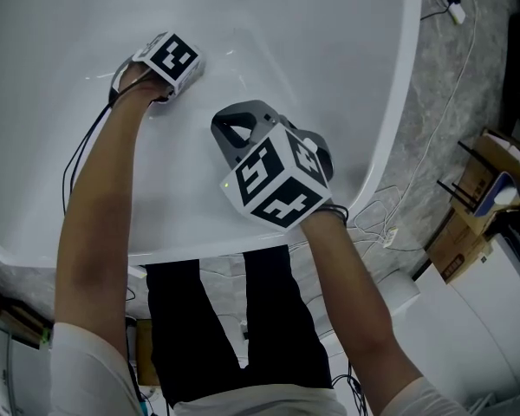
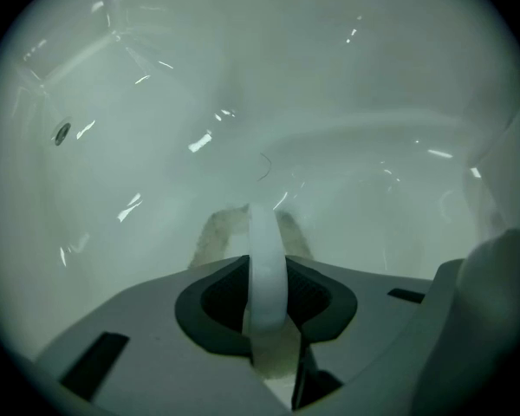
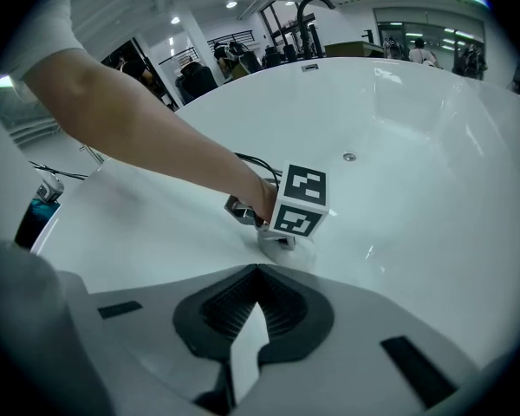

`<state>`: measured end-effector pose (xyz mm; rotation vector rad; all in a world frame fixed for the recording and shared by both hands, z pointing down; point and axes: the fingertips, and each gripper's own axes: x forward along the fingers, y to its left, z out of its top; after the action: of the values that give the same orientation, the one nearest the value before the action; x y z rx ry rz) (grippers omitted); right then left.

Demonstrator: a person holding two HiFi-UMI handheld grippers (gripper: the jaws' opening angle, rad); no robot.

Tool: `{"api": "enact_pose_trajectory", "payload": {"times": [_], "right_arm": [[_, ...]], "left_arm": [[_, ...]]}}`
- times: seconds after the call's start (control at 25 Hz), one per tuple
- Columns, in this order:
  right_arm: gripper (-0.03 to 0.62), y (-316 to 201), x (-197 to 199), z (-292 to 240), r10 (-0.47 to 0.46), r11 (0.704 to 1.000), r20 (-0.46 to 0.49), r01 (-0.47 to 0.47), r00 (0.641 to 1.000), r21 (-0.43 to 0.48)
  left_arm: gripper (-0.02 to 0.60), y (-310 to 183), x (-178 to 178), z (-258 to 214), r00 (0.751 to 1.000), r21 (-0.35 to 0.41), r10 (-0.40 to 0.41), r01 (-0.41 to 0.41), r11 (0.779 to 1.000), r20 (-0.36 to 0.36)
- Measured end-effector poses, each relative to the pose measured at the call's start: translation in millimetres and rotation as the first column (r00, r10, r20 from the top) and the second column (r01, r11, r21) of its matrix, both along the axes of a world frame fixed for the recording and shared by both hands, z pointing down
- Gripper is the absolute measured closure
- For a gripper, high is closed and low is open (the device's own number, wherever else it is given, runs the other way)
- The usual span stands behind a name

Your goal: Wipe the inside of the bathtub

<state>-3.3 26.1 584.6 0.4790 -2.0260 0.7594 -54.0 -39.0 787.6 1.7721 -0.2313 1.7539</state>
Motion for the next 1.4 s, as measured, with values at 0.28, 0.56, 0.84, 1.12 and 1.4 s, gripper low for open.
{"api": "enact_pose_trajectory", "payload": {"times": [0.28,0.56,0.84,1.12,1.4], "right_arm": [[0.574,-1.1,10.5,-3.5,-0.006,1.000,0.026,0.006,1.000,-0.005],[0.574,0.7,16.3,-6.3,-0.005,1.000,0.053,0.006,0.999,-0.014],[0.574,1.7,10.1,-15.2,-0.008,1.000,0.084,0.010,0.996,-0.022],[0.574,-2.3,11.2,-19.8,-0.007,1.000,0.086,0.009,0.996,-0.018],[0.574,-3.5,22.9,-23.0,0.002,1.000,0.048,-0.003,0.999,0.008]], "left_arm": [[0.483,4.3,38.2,-1.7,0.999,-0.002,-0.038,0.038,0.999,-0.034],[0.483,9.4,66.3,-1.6,0.997,0.010,-0.047,0.048,0.999,-0.053],[0.483,14.0,82.2,-10.9,0.993,-0.024,-0.083,0.081,0.996,-0.082],[0.483,5.1,73.7,-18.4,0.993,0.022,-0.098,0.100,0.995,-0.070],[0.483,14.3,71.1,-38.6,0.987,0.009,-0.129,0.131,0.991,-0.098]]}}
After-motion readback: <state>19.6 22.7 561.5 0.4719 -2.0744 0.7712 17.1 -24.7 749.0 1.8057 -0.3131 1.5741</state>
